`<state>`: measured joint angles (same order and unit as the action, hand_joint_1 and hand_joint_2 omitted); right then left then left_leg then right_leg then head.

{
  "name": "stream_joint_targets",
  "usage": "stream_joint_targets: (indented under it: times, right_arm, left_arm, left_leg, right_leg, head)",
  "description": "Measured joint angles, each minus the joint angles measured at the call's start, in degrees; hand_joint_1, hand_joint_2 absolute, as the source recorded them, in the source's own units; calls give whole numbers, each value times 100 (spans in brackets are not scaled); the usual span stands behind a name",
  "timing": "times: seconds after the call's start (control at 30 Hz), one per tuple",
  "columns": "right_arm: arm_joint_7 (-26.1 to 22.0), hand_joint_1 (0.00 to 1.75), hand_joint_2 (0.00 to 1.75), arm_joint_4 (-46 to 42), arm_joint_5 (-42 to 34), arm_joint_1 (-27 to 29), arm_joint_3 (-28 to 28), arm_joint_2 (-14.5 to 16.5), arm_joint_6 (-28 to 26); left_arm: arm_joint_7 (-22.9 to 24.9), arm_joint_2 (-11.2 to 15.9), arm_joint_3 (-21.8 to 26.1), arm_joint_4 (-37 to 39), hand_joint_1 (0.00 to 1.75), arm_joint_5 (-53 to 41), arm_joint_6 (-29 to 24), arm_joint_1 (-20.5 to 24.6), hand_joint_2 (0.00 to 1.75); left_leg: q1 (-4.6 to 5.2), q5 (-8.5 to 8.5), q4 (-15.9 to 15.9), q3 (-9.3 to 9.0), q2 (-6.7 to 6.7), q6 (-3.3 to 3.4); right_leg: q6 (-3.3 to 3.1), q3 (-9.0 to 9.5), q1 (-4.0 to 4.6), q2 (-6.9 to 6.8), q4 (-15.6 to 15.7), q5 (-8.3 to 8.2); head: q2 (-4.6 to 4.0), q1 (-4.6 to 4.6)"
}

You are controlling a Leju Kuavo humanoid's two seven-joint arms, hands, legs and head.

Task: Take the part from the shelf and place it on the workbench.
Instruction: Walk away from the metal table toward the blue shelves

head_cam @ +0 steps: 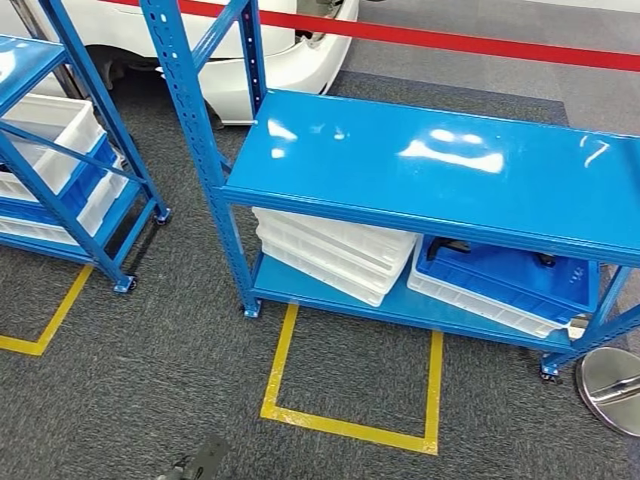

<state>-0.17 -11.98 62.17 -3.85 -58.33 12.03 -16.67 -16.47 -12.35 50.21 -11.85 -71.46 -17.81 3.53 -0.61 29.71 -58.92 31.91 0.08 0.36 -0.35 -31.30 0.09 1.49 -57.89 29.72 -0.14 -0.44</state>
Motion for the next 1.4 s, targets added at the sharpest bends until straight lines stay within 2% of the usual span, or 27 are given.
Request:
stream_joint_targets:
  times: [0.1, 0.33, 1.37, 1.4]
  right_arm:
    - [2, 0, 175, 1, -2, -1, 24, 3, 38]
    - [2, 0, 175, -15, -189, 49, 282, -25, 66]
    - [6, 0, 175, -529, -3613, 707, 3293, -651, 960]
    - [6, 0, 175, -546, -3724, 729, 3395, -673, 988]
  left_arm:
    - [-34, 0, 0, 0, 0, 1, 26, 0, 175]
    - [6, 36, -179, 0, 0, 287, 51, -40, 175]
    - [925, 688, -2785, -425, 0, 4211, 1016, -679, 175]
    - [955, 710, -2875, -444, 0, 4338, 1049, -703, 131]
  left_leg:
    - [6, 3, -2, 0, 0, 2]
    - [-12, 4, 3, -5, 0, 3]
    - [-30, 3, 9, -6, 0, 0]
    - [-30, 3, 9, -6, 0, -1]
  right_leg:
    - [40, -2, -7, -5, 2, 8]
    - [48, -5, 3, -7, 2, 13]
    - [46, -6, 24, -6, 0, 14]
    - [46, -6, 24, -6, 0, 14]
  head:
    - [0, -2]
    - [1, -2]
    - [1, -3]
    - [1, -3]
